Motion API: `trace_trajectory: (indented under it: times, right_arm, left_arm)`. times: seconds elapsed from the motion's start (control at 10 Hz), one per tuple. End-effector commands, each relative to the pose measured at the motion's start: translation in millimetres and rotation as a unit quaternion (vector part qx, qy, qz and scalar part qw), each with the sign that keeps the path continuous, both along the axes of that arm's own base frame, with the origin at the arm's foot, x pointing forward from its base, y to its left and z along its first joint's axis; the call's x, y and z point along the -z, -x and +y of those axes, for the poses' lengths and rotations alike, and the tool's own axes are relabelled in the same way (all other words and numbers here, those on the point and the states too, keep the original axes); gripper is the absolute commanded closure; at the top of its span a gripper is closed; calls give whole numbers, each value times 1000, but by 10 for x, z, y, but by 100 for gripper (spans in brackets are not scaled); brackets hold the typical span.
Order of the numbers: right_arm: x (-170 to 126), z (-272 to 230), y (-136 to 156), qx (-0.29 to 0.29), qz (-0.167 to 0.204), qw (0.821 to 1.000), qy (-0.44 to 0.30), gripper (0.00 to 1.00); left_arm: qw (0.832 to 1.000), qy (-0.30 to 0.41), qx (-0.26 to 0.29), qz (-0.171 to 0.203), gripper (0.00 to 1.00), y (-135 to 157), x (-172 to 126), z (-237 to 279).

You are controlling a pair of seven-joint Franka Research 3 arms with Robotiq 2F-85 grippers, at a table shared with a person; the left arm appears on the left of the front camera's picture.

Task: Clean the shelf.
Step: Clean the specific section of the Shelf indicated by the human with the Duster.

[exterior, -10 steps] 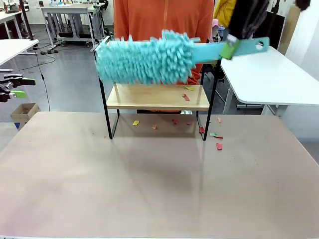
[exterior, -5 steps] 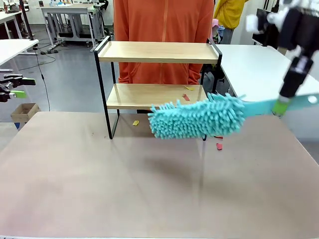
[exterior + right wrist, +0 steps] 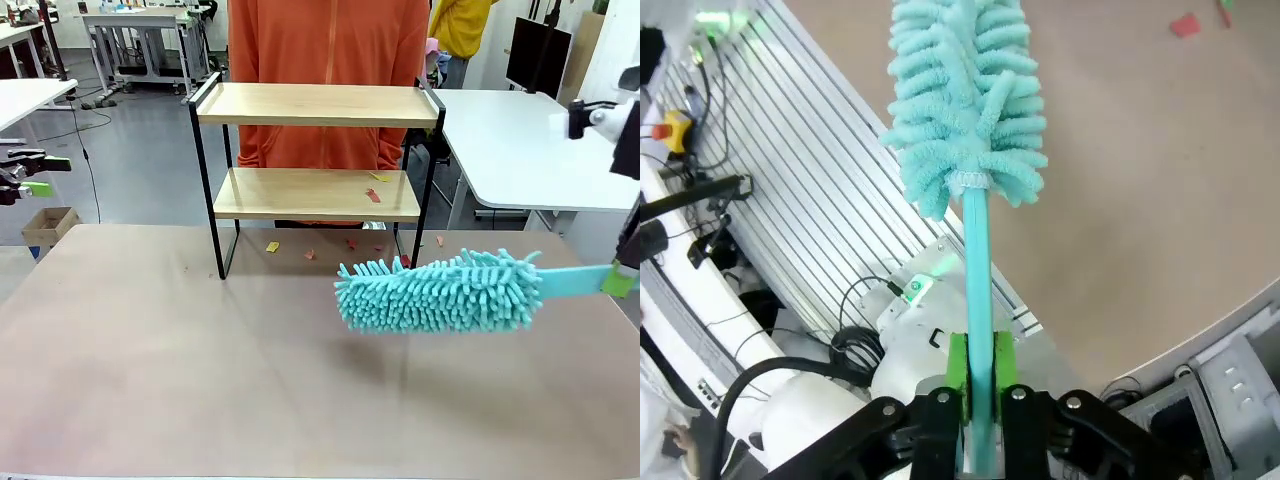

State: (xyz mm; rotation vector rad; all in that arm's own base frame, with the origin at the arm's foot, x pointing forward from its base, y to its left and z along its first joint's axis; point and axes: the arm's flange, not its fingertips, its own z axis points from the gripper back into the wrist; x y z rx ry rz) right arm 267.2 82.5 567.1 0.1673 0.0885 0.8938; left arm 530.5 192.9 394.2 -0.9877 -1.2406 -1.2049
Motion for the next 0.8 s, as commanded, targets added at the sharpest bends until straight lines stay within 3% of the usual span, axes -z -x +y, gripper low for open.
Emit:
trace_trajectory:
  times: [0.0,0.7]
  right_arm:
    - [-48,27,-50,1,0,1000,-8,87]
    - [-48,27,-50,1,0,1000,-8,87]
  left_arm:
    - [1000,3,3,-2,0,23,-31,-13]
    - [1000,3,3,-2,0,23,-31,-13]
